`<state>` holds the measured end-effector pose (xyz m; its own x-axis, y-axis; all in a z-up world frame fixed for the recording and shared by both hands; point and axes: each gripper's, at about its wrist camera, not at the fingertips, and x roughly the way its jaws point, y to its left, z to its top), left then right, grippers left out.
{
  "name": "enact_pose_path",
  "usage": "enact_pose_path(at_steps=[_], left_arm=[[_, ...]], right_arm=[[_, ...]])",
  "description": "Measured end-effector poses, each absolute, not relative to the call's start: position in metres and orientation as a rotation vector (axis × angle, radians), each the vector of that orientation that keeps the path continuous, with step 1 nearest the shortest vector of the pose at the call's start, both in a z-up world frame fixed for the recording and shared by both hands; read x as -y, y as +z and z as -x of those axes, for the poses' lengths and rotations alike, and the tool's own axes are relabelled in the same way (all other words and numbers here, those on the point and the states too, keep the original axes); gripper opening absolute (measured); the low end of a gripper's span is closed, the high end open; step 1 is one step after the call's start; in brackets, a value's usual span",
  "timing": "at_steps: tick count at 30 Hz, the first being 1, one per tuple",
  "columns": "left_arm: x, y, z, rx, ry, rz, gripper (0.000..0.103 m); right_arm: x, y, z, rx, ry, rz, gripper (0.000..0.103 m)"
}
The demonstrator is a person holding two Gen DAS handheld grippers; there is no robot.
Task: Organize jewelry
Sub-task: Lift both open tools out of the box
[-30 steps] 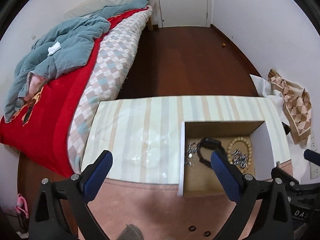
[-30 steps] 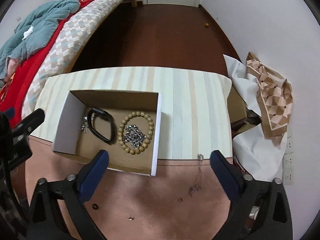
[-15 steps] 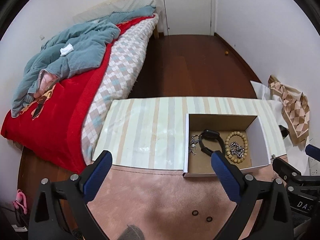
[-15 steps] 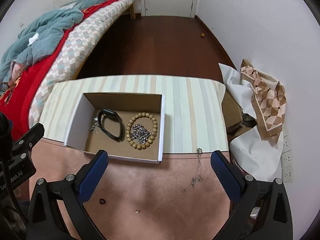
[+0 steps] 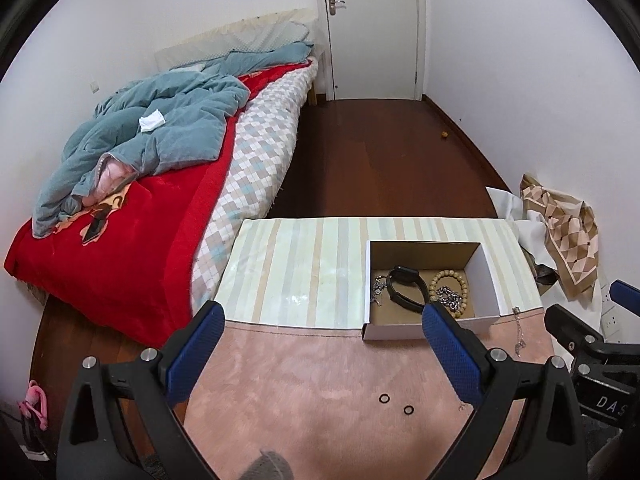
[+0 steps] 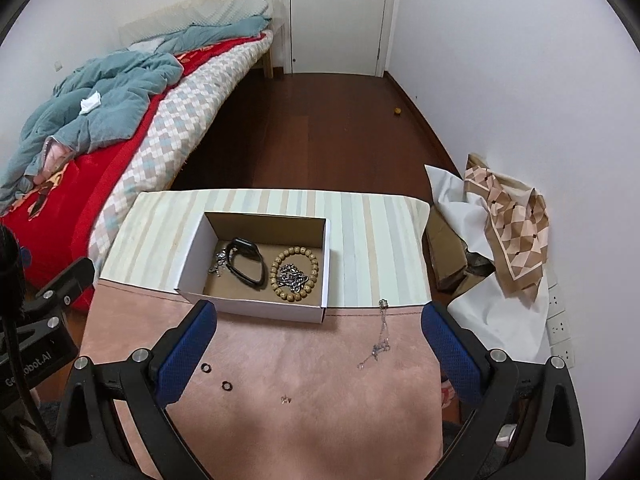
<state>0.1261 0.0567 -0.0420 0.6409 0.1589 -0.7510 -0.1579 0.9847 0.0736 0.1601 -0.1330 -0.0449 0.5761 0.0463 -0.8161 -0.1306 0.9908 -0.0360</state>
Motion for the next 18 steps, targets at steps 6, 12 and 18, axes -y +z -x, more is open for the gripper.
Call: enact_pose_path(at_steps=[6,12,18], left_arm=[[-0.057,-0.032,-0.108,-0.837,0.171,0.014,0.101],[-0.059,-0.03,-0.098,-0.831,0.212,0.022,0.101],[-0.062,-0.049,-0.099,-0.817,0.261,0.037,0.101]], right_arm=[[0.135,-0.029,-0.139,-0.922,0.108,0.088,0.103],[0.137,-0.021,-0.128,-0.898,0.127,0.063,0.103],[0.166,-0.033,-0.129,-0.886,0.099,-0.03,0.103]])
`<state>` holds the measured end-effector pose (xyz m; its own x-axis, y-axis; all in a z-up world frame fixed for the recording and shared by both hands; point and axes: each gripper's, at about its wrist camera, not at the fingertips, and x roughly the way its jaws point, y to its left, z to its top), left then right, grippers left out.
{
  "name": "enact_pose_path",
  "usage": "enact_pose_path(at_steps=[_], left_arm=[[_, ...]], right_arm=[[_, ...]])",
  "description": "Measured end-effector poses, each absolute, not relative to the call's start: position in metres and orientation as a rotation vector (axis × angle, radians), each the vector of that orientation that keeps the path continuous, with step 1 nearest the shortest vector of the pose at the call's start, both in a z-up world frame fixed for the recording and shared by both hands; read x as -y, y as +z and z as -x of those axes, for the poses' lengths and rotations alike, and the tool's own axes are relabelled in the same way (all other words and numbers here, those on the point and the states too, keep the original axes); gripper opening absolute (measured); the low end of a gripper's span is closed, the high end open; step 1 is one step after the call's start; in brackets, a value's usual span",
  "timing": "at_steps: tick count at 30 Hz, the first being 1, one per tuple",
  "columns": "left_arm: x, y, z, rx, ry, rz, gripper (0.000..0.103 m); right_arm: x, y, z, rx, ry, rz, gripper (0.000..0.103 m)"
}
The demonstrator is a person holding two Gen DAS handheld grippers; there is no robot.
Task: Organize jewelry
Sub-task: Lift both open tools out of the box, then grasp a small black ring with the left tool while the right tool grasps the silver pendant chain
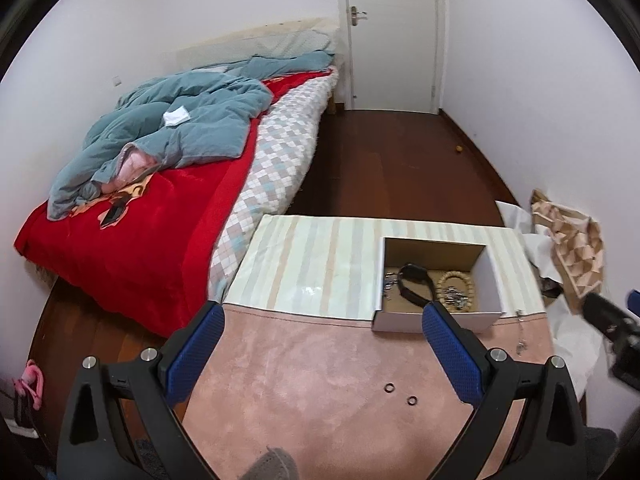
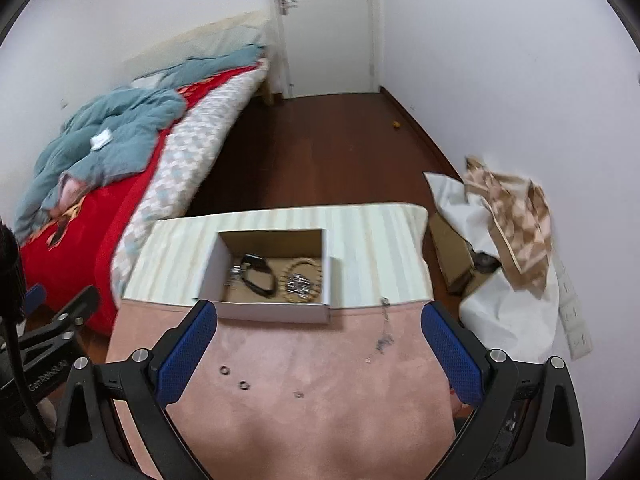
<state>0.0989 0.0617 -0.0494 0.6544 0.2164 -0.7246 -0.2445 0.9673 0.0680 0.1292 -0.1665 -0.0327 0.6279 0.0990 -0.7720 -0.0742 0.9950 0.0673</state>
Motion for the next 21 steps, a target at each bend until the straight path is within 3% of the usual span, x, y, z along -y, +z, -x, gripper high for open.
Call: enact_pose_path(at_steps=[6,8,10,17,21], left_arm=[[-0.072,-0.103,-0.12,-0.917,0.341,0.038,0.101],[-0.075,-0.122,-0.126,-0.957,0.365,0.037,0.101],[-0.076,-0.141,-0.131,-1.003,0.371,0.047,0.101],[-0.072,-0.189,-0.146,-1.105,0.395,0.026,0.101],[-0.073,-0.206,-0.161,-1.126,0.409,0.009,0.101]], right_arm=[[0.226,-0.094,-0.155,-1.011,-0.005,-0.119,0.101],[0.241,-0.12,-0.163,-1.058,-0.019,-0.137,0.094],[0.254,-0.147,-0.171,-1.11,-0.027,-0.166,0.081],[0.26,-0.218,-0.2,-1.159,-0.02,-0.182,0.076],[0.245,-0.235,-0.232,-1.137,-0.002,-0.101,0.064]])
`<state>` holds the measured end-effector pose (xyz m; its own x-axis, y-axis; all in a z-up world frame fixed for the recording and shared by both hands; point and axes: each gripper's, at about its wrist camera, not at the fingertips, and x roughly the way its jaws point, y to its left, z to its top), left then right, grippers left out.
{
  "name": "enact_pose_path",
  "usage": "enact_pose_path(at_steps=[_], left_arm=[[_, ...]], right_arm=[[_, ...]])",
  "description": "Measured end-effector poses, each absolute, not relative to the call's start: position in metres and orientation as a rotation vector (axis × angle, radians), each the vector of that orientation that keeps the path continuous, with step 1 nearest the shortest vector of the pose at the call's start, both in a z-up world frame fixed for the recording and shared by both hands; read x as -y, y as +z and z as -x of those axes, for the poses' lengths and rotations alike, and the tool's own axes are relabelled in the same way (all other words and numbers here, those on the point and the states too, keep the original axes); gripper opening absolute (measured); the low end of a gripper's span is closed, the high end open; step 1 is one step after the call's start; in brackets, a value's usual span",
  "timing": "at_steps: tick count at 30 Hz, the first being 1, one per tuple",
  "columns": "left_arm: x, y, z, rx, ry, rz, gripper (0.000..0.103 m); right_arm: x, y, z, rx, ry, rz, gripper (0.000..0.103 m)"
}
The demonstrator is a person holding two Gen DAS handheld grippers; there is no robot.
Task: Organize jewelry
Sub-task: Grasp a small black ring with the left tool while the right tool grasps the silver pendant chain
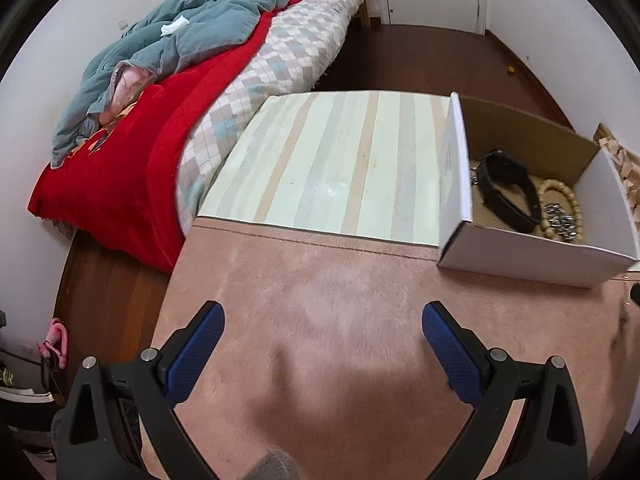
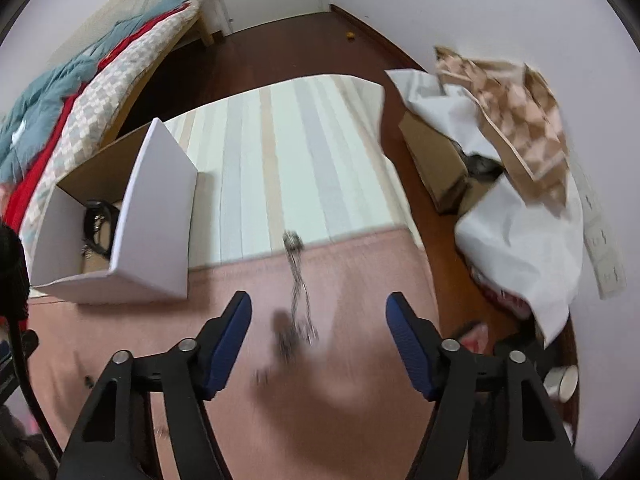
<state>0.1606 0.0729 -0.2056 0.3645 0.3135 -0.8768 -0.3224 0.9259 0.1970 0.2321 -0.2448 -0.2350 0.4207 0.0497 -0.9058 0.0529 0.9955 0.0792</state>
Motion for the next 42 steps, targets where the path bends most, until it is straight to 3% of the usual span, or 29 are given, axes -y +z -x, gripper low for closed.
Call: enact_pose_path(at_steps=[1,5,7,8,24,25,29,30,34,36,42], left_arm=[[-0.073,-0.21,-0.165,-1.137,0.409,0.009,0.101],[-0.074,-0.222,-0.177,-1.161,0.406,0.003,0.101],[-0.074,-0.226,-0.181,-1.169,0.399,0.003,0.101],[-0.074,-0.227,-0.181,-1.172,0.393,0.002,0.101],[-0.046,-0.234,-0.14,-1.234,0.116,0.11,0.1],[-0.042,-0.234,-0.14,-1.235,0.105,0.098,0.097],[-0.02,-0.239,-0.141,-1.252,0.054,0.034,0.071],[-0.017,-0.239,-0.141,-1.256,0.046,0.028,0.06],[-0.008,-0.236,-0.139,-1.244,0.014,0.015,0.031],[-0.003,-0.235,-0.139,-1.24,0.003,0.004,0.01],[0.001,-0.226,-0.132,-1.226,0.009,-0.025,0.01]], right_arm=[[0.241,-0.238,-0.24,-1.136,0.007,-0.083,0.055],[0.225,-0.248,-0.263,-1.105,0.011,0.033,0.04],[0.22,-0.249,-0.267,-1.08,0.032,0.043,0.016],[0.218,-0.249,-0.267,-1.076,0.029,0.051,0.011],[0.208,-0.221,-0.175,-1.1,0.097,-0.037,0.011],[0.207,-0.221,-0.17,-1.103,0.096,-0.044,0.011],[0.207,-0.222,-0.157,-1.117,0.081,-0.074,0.011],[0.207,-0.222,-0.154,-1.119,0.078,-0.074,0.011],[0.205,-0.219,-0.152,-1.108,0.074,-0.053,0.01],[0.204,-0.216,-0.152,-1.1,0.079,-0.047,0.01],[0.202,-0.2,-0.15,-1.072,0.102,-0.067,0.01]])
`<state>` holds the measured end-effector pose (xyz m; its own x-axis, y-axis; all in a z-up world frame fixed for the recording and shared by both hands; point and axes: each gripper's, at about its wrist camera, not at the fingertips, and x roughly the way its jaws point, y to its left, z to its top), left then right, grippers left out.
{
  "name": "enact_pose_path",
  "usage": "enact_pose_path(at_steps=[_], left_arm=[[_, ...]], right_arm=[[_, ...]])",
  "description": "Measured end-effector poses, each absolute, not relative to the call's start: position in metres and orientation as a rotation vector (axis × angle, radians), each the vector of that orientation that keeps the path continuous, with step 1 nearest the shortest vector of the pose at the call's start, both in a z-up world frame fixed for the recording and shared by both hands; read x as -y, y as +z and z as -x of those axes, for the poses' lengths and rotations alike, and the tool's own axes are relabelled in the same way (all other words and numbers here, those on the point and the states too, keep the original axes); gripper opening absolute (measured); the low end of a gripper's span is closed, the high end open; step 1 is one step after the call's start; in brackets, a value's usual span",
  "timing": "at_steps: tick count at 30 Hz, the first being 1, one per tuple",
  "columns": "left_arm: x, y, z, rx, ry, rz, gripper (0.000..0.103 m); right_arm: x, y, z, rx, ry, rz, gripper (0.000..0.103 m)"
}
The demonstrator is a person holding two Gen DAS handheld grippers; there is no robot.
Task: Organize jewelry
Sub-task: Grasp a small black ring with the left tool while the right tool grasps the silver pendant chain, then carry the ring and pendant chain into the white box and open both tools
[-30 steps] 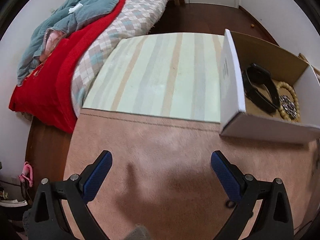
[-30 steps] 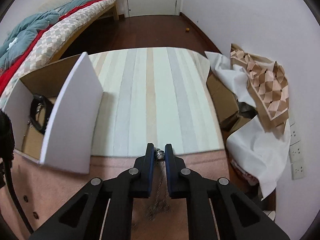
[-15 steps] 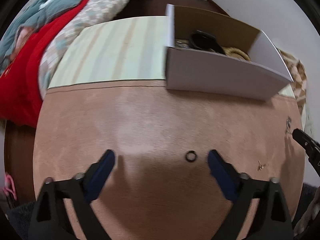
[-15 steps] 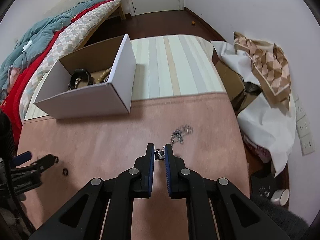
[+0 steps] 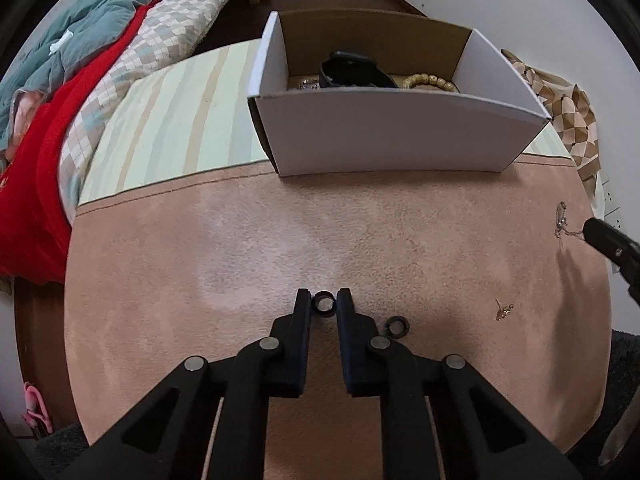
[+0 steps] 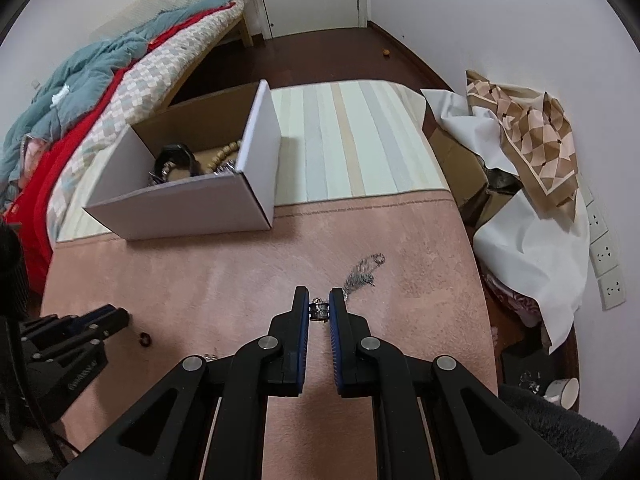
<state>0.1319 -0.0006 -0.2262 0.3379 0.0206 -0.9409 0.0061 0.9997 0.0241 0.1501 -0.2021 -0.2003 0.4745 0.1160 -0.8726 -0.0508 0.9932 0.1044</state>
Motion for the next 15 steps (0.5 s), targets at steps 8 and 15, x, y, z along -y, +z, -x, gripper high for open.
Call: enact_pose_path(at_steps=[8,15], left_arm=[[0.001,-0.176,-0.124,-1.12,0.0,-0.04,0.01],[-0.006,-0.119,-0.136,-1.016,-0.006,-0.035,0.01]], right_arm=[[0.204,-0.15,-0.15,-0.999,0.161,-0.135,0.01],[0.204,-0.081,-0.161,-0.887,0.248,-0.192,0.01]])
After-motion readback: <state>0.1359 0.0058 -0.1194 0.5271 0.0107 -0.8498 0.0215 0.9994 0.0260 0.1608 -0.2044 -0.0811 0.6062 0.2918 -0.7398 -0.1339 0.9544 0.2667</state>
